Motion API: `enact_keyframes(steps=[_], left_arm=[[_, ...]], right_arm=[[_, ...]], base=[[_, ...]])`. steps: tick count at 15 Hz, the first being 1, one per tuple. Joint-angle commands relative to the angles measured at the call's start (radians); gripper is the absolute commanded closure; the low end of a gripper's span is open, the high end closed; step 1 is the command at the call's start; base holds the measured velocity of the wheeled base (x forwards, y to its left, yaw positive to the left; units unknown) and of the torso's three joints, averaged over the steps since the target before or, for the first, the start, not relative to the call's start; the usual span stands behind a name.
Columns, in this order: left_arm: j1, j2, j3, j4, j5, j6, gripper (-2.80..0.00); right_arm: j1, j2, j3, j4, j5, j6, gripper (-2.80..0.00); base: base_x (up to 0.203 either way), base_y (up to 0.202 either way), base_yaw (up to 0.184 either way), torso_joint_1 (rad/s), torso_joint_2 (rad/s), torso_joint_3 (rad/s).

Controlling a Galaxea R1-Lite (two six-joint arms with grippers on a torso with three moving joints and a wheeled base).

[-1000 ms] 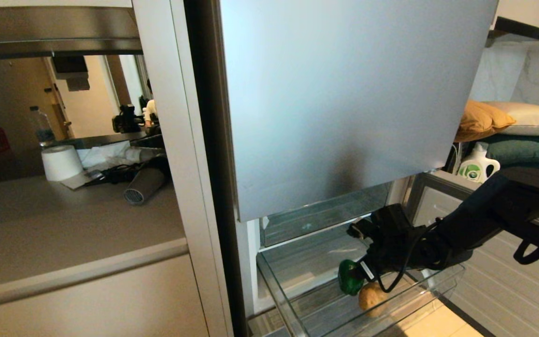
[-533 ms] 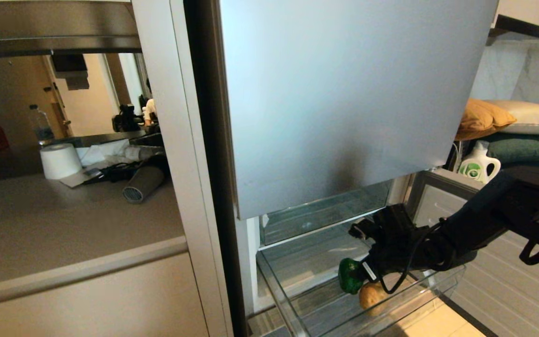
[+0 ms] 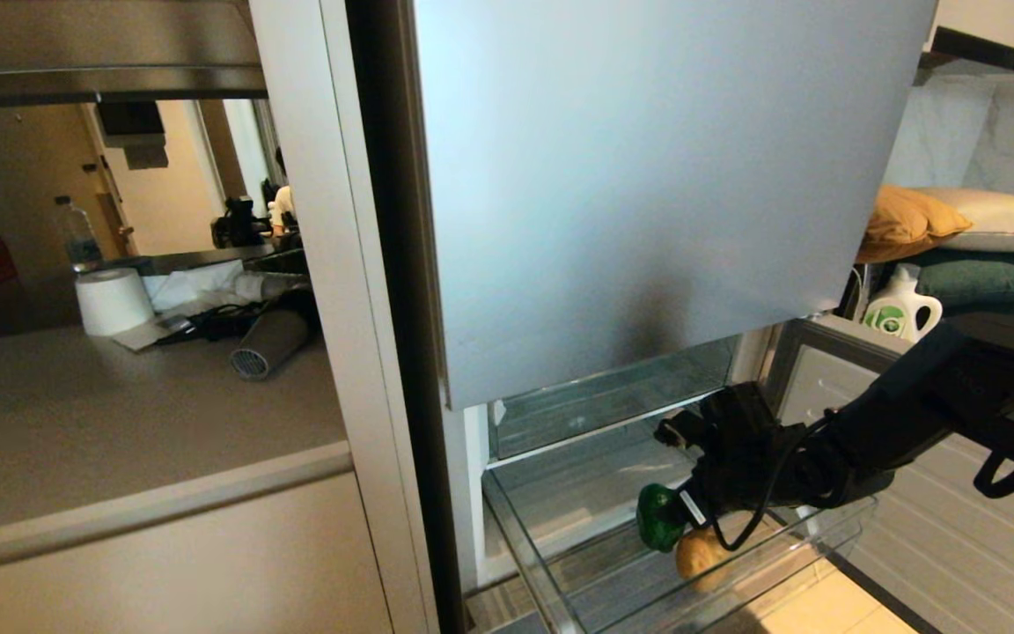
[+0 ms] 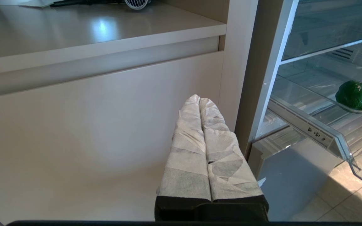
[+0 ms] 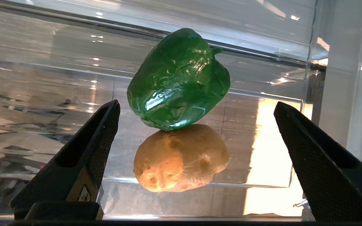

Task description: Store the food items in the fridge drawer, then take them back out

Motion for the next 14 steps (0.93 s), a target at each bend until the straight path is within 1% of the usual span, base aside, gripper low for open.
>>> enact_keyframes(steps=[1,6,9,12,14], left_arm=[[-0.001,0.0,0.0,0.0,0.0,0.0,0.0],[-0.001,0.0,0.0,0.0,0.0,0.0,0.0],[0.0,0.0,0.0,0.0,0.0,0.0,0.0],[0.0,0.0,0.0,0.0,0.0,0.0,0.0],[0.0,0.0,0.0,0.0,0.0,0.0,0.0]], right_arm=[[0.0,0.003,0.0,-0.002,0.0,-0.002,-2.8],[0.0,0.015,-0.017,-0.009,0.001,-0.002,-2.8],[0.0,0.052,-0.015,-0.097,-0.001,-0.005,-2.8],[0.005,0.063,-0.018,-0.106,0.001,-0.008,-2.8],[0.008,0.064,-0.028,-0.106,0.004,-0.002,-2.8]], base=[[0.0,0.0,0.0,-0.079,0.16,0.091],[0.0,0.0,0.0,-0.07,0.16,0.087],[0.0,0.0,0.0,-0.075,0.18,0.102],[0.0,0.0,0.0,-0.091,0.2,0.116],[0.0,0.0,0.0,-0.009,0.02,0.015]])
